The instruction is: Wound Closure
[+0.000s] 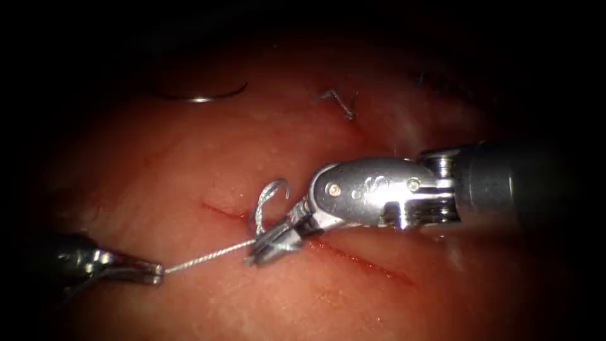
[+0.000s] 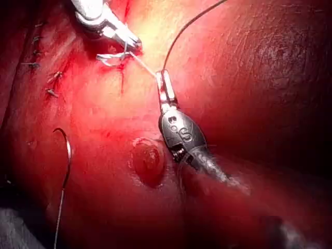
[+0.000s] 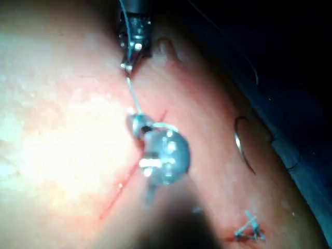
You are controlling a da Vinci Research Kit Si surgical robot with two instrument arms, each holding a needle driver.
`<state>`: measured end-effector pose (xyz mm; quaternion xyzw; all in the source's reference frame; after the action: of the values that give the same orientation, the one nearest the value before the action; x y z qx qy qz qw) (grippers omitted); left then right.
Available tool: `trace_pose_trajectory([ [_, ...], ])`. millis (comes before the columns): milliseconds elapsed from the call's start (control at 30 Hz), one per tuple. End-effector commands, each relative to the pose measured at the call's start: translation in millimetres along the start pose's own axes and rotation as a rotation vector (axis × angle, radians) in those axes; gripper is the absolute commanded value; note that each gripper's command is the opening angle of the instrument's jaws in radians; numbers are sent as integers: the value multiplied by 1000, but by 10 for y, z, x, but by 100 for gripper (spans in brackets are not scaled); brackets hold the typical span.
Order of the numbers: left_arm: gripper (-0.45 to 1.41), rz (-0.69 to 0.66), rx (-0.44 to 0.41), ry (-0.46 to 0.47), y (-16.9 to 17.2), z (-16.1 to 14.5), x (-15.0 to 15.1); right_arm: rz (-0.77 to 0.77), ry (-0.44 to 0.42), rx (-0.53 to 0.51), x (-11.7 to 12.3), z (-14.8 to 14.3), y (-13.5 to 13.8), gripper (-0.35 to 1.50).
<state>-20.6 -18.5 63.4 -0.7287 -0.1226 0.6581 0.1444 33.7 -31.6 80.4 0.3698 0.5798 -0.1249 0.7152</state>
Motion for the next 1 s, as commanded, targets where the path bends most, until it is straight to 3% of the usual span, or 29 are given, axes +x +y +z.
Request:
trace_pose_trajectory([
  [33,-45,3,-1,-2,6,3,-7,13,-1,-15,-2,-1,9,-35],
  [467,-45,-6,-26,-13,85,0,3,85,15,-104,-11,-50,7,-35],
  [700,-45,-1,-34,-8,119,1,21,101,42,-119,-1,-53,10,-35],
  [1000,-45,-31,-46,-18,128,-14,47,107,62,-137,-2,-53,13,-35],
])
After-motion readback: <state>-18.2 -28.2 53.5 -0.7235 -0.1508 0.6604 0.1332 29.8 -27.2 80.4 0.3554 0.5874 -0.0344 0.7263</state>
